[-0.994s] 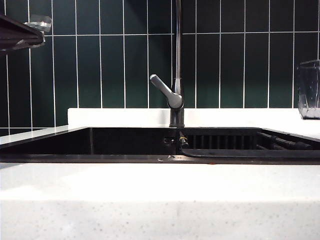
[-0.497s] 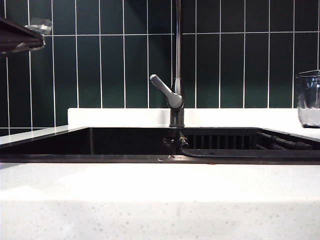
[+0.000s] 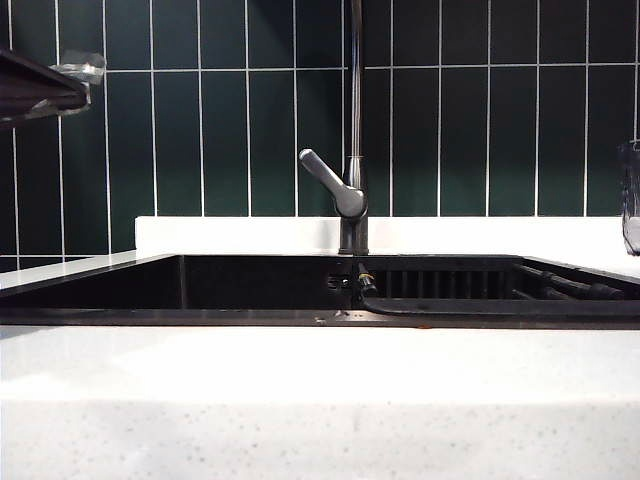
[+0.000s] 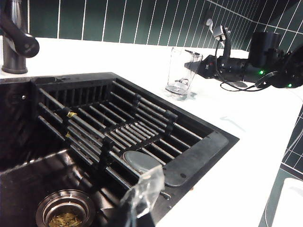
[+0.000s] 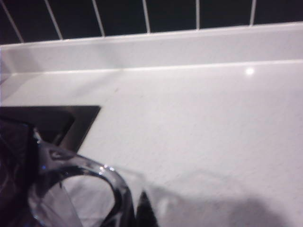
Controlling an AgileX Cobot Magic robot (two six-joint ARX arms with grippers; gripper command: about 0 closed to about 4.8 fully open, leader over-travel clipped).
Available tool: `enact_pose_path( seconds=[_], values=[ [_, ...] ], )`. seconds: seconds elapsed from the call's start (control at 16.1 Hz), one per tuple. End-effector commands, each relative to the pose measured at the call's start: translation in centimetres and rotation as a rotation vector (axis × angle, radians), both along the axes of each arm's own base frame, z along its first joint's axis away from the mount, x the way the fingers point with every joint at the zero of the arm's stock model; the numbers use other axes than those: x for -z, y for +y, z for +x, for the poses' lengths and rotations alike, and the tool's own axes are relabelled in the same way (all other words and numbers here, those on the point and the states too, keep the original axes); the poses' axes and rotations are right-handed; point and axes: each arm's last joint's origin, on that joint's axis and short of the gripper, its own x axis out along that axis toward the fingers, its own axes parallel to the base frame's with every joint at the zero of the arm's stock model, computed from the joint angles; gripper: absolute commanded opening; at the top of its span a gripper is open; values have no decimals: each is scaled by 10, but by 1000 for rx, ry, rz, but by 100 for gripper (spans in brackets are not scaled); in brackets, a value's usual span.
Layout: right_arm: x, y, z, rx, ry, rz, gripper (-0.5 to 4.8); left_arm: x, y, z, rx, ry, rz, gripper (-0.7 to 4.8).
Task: Pick up the mug next to the sink, go to the faucet to get some water, pour the water into the sink, and finally put the mug back to its place.
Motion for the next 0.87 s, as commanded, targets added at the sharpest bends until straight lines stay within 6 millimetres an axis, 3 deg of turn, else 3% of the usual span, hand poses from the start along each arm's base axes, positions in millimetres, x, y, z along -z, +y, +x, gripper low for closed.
enact_pose_path(
  seconds=[0.06,0.87],
  values=[
    [-1,2,0,-47,-4,7,-5,-1,0,0,6,-7,5,-5],
    [7,3,-3,-48,51,-22,-5,2,0,0,5,-7,33,-5]
  ],
)
